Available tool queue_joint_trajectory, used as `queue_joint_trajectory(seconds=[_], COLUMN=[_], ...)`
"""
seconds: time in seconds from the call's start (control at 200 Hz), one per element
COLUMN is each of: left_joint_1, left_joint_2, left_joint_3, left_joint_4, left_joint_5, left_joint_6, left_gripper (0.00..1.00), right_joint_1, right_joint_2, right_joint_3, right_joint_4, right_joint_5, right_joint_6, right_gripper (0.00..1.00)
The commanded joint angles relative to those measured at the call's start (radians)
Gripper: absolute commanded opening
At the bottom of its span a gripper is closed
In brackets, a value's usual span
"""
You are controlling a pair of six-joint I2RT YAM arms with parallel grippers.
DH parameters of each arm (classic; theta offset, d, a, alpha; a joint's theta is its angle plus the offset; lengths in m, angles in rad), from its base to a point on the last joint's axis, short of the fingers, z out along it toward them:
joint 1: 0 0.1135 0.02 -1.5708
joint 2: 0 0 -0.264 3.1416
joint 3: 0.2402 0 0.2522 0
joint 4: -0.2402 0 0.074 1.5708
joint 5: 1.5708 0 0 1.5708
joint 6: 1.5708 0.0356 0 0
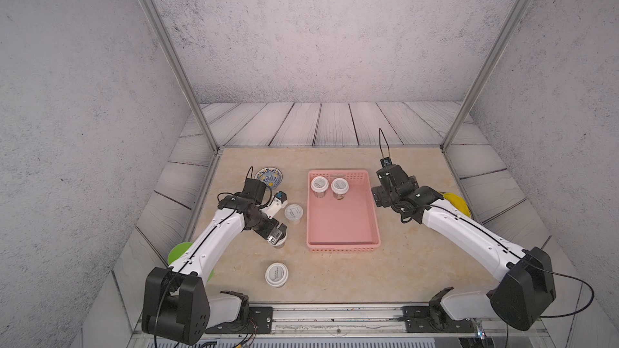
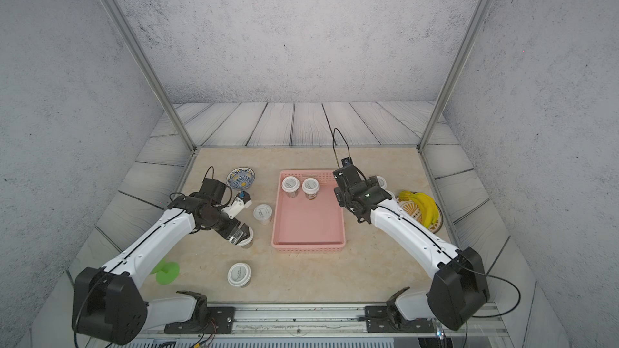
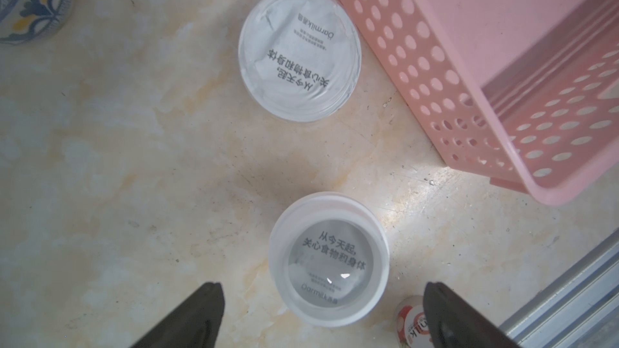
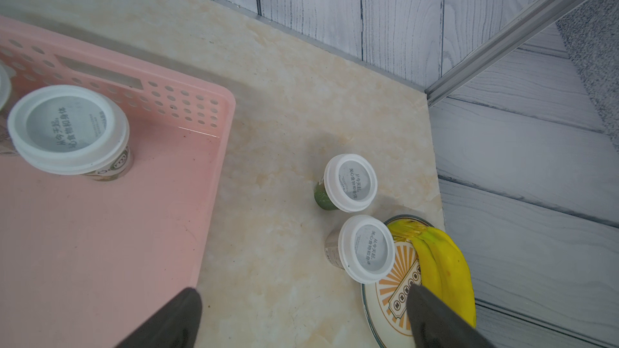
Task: Put the yogurt in the basket
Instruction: Pick up the yogurt from the center of the board.
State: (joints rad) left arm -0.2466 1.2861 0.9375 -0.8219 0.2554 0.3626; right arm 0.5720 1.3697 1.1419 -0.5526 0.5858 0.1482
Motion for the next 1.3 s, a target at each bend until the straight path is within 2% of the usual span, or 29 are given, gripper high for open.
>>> queue_joint_trajectory(seconds=[0.0, 0.185, 0.49, 1.006, 1.161, 1.296], left_joint_1=[-0.01, -0.01, -0.002, 0.012, 0.012, 0.011], left_joint_2=[0.022, 0.054, 0.112, 0.131, 0.134, 0.135], left_joint_3=[-0.027, -0.042, -0.026, -0.02, -0.018, -0.02], left_joint_4=[0.038, 0.045, 0.041, 0.038, 0.04, 0.041], left_joint_5=[-0.025, 0.023, 0.049, 0.058, 0.058, 0.059], left_joint_6=[-0.015, -0.072, -0.077, -0.076, -0.077, -0.077], left_gripper=[0.98, 1.0, 0.98, 0.87, 0.78, 0.76], right_joint_1=[0.0, 0.0, -0.001, -0.017, -0.019, -0.018], right_joint_2=[-0.018, -0.012, -0.008, 0.004, 0.006, 0.006], right_joint_3=[-0.008, -0.008, -0.008, -0.007, -0.006, -0.005], right_joint_4=[0.024, 0.024, 0.028, 0.029, 0.028, 0.025], right_joint_5=[0.046, 0.046, 0.037, 0.009, 0.008, 0.011], right_joint_6=[-0.009, -0.01, -0.008, 0.001, 0.001, 0.0], right_gripper=[1.0, 1.0, 1.0, 1.0, 1.0, 1.0])
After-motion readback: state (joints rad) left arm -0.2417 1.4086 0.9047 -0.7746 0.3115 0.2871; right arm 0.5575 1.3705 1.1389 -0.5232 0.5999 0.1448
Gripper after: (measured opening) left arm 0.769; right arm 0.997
